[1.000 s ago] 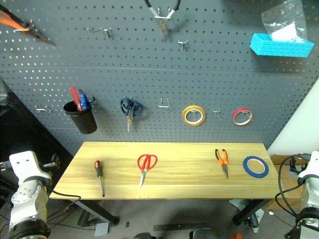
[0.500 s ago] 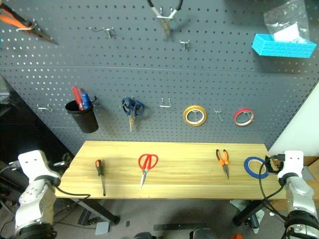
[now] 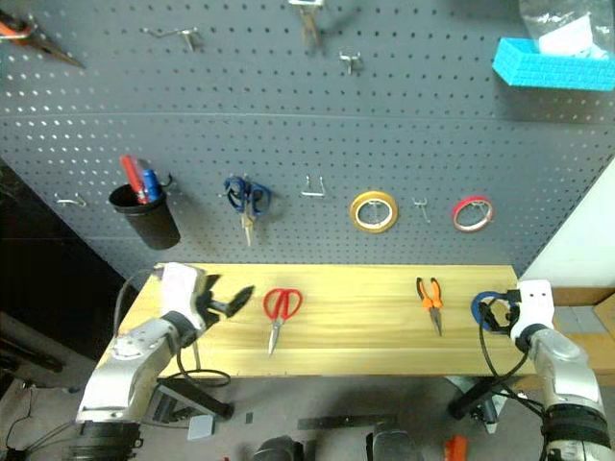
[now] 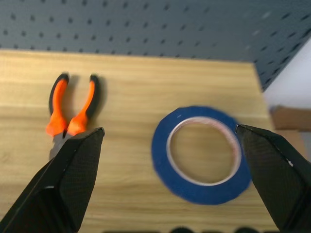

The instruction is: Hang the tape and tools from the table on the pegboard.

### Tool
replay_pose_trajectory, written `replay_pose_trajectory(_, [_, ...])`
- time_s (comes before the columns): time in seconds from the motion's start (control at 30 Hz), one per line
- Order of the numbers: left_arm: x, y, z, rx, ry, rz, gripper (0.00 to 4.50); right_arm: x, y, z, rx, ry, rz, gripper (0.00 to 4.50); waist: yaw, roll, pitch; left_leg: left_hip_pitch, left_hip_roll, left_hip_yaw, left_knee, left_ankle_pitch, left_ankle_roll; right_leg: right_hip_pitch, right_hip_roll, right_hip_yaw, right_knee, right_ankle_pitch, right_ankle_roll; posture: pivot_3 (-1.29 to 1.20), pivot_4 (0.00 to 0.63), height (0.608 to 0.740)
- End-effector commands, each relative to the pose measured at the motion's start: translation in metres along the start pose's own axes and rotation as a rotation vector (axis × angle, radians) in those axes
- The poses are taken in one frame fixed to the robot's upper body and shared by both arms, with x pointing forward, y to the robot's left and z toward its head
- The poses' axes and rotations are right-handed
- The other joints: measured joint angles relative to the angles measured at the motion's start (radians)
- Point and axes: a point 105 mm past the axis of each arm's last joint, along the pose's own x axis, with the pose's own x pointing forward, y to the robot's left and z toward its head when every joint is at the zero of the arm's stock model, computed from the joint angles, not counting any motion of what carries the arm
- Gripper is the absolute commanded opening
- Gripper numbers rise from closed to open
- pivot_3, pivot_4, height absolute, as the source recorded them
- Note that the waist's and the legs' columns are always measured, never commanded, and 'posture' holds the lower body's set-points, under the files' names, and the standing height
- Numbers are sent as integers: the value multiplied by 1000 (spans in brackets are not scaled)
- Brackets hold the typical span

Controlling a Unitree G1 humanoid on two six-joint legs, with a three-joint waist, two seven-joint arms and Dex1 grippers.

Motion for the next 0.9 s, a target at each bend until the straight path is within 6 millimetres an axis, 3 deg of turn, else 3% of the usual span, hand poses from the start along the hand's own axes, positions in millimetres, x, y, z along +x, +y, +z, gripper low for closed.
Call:
replay_pose_trajectory(0.03, [7, -32, 29, 108, -58, -211, 4264, 7, 2, 20, -52, 1, 11, 4500, -2, 0, 17, 0, 0, 1, 0, 0, 0, 0, 0, 0, 0, 0, 0, -128, 178, 740])
replay_pose_trajectory(0.37, [24, -72, 71, 199, -126, -521, 4264, 43, -16, 27, -43, 148, -66, 4500, -20, -2, 78, -13, 0, 0, 1, -1, 2, -9, 0, -1, -1, 4, 7, -120, 236, 740])
replay_pose_trajectory(0.77, [21, -96, 95, 264, -135, -711, 4264, 50, -12, 5, -95, 343, -6, 4500, -15, -10, 149, -19, -1, -1, 2, -2, 3, -14, -1, 0, -2, 4, 8, -40, 328, 740])
replay_pose_trajectory(0.9, [19, -96, 96, 273, -131, -719, 4315, 47, -11, -4, -158, 411, 23, 3579, -13, -16, 168, -19, 0, -2, 1, -2, 3, -14, -1, -2, -2, 3, 9, -32, 346, 740])
